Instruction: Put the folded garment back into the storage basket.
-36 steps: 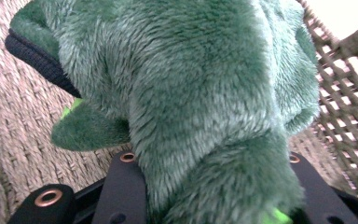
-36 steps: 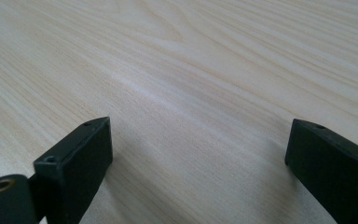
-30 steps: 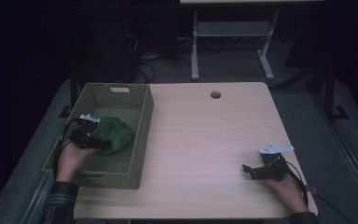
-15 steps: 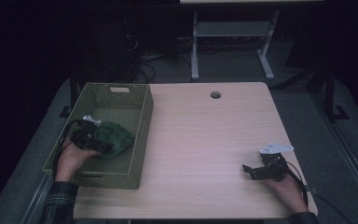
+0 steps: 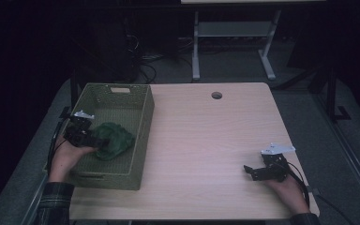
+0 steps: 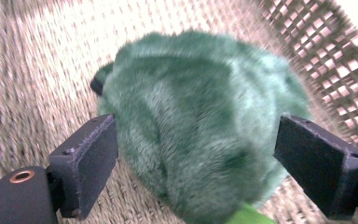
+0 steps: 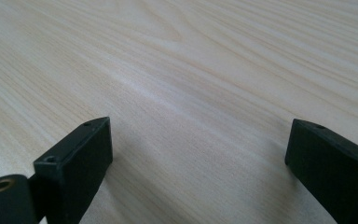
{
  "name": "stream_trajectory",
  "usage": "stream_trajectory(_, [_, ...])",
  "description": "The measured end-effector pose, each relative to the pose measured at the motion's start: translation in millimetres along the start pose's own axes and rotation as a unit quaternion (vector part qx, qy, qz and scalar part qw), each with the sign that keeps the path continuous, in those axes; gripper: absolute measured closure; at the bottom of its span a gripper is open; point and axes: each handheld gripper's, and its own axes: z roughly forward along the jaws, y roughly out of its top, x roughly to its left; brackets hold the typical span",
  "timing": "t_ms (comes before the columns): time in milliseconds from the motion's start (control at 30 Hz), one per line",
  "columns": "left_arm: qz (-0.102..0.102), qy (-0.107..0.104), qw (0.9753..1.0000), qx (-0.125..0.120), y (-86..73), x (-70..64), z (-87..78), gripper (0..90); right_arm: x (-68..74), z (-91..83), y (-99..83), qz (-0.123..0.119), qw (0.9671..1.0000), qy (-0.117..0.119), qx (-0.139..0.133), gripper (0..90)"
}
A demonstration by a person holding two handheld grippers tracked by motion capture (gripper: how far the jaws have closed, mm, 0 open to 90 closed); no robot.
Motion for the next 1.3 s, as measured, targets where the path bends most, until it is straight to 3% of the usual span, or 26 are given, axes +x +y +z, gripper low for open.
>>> stream_trajectory(267, [0.008,-0.018,0.9988,-0.045,20.9,-13.5,-24.2,12.8,-0.2,0.1,0.0,-0.002,1.0000,-0.001,-0.001,7.0])
stream_trajectory(567, [0.029,-0.046,0.9954,-0.079,41.9,-39.5,-35.1,13.1,0.1,0.0,-0.1,0.000,1.0000,-0.002,0.000,7.0])
stream_trajectory(833, [0.052,-0.074,0.9910,-0.098,62.4,-70.1,-30.2,13.4,0.1,0.0,0.0,0.000,1.0000,-0.002,-0.001,7.0])
stream_trajectory(1300, [0.098,-0.125,0.9814,-0.108,98.6,-141.6,-11.1,13.5,0.0,0.1,0.0,-0.001,1.0000,-0.002,-0.001,7.0])
